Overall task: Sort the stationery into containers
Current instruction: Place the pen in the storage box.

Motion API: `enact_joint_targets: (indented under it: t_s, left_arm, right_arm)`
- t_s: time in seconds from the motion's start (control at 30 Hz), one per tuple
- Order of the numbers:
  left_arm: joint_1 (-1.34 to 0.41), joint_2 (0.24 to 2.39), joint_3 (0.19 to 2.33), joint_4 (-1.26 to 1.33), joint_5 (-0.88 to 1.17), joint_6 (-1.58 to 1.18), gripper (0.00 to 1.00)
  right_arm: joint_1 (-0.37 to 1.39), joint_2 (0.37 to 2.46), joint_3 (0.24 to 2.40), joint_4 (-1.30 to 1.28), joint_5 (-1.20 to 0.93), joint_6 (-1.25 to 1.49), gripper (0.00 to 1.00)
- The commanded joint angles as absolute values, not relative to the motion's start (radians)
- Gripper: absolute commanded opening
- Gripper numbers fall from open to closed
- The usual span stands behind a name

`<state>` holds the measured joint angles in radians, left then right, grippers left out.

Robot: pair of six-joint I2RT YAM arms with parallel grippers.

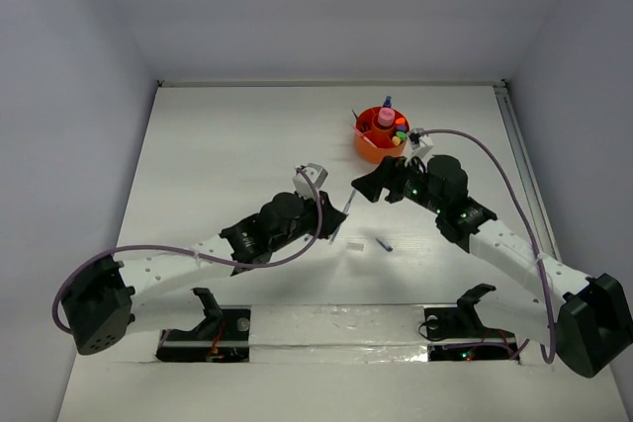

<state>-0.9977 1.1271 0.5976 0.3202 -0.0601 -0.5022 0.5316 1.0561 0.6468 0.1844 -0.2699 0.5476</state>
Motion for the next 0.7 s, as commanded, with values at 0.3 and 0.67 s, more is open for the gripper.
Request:
enact_joint_targets:
  t_s: [0.3, 0.67]
  left_arm:
    - [-0.994, 1.124, 0.601, 0.448, -0.097, -0.512, 0.00]
    - [-0.985, 1.144, 0.592, 0.475, -0.087, -0.499, 0.00]
  right_arm:
    - [0.548, 1.138, 0.607, 0.314, -0.391, 0.637, 0.66]
    - [0.557, 1.195, 0.615, 0.397, -0.428, 0.692, 0.05]
